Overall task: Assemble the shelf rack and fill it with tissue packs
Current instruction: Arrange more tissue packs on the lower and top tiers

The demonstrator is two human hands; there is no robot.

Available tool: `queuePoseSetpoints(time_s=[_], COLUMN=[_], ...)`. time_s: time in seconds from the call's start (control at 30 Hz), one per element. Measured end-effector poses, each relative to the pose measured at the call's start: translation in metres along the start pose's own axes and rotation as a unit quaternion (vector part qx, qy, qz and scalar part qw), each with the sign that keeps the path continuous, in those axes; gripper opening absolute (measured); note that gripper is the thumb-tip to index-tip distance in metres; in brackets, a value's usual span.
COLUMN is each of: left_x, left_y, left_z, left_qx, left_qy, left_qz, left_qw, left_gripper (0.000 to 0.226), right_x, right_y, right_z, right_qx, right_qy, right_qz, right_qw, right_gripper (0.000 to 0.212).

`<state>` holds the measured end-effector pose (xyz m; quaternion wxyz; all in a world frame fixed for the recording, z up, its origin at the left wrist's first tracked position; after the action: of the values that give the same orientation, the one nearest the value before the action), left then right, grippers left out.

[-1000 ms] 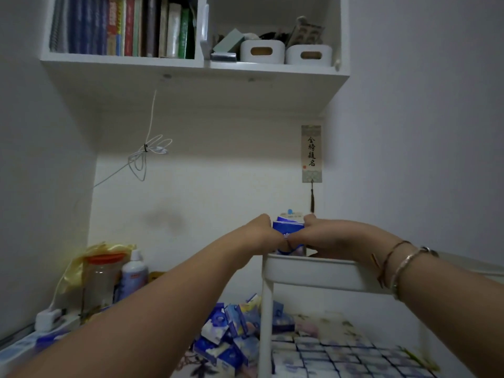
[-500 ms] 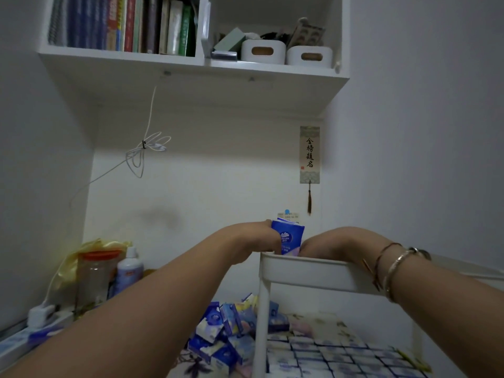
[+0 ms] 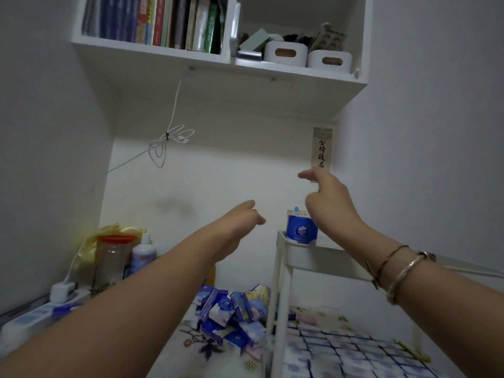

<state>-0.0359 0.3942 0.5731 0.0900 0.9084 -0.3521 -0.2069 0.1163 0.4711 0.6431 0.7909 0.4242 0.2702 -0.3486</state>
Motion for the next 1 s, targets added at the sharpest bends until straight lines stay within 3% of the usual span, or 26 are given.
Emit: queuePoseSetpoints(time_s=[0.13,0.27,0.47,0.57,0.67,0.87,1.0], left_x=[0.02,0.039,0.074,0.085,0.084,0.068,0.075], left_y=[0.051,0.101,0.147,0.16,0.172,0.199,0.214], left_z=[0.04,0.101,0.23,0.279,0.306,0.311,0.321], left_qx=[0.05,0.063,0.03,0.015,0.001,-0.058,-0.19], left_qy=[-0.001,0.02,0.106,0.138,0.134,0.082,0.085], left_qz=[-0.073,-0.142,-0.235,-0.263,-0.285,-0.278,-0.307], left_qw=[0.996,0.988,0.966,0.955,0.949,0.955,0.929], left_gripper=[0.055,0.049,0.044,0.042,0.037,0.038,0.041], right_x=[0.015,0.03,0.049,0.051,0.044,0.011,-0.015], right_y=[-0.061,-0.135,-0.26,-0.309,-0.355,-0.443,-0.487], right_z=[0.05,0.063,-0.004,-0.038,-0.061,-0.064,-0.059], right_qx=[0.005,-0.008,0.017,0.045,0.054,0.179,0.283], right_qy=[0.05,0.036,-0.052,-0.073,-0.074,0.07,0.137], right_qz=[0.052,0.139,0.26,0.27,0.27,0.271,0.294], right_qw=[0.997,0.99,0.964,0.959,0.958,0.943,0.903], right_gripper=[0.056,0.054,0.043,0.033,0.037,0.049,0.068])
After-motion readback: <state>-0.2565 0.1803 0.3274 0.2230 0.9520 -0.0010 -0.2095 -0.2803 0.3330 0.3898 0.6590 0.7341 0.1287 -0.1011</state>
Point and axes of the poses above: each hand's wrist, its own x-axis away from the middle knuckle, its own y-axis out of the back of the hand, z = x × y, the point moved 9 cm from there along -x, towards the middle knuckle, and after that the axes turned 7 degrees about z, right-handed, at the moved point
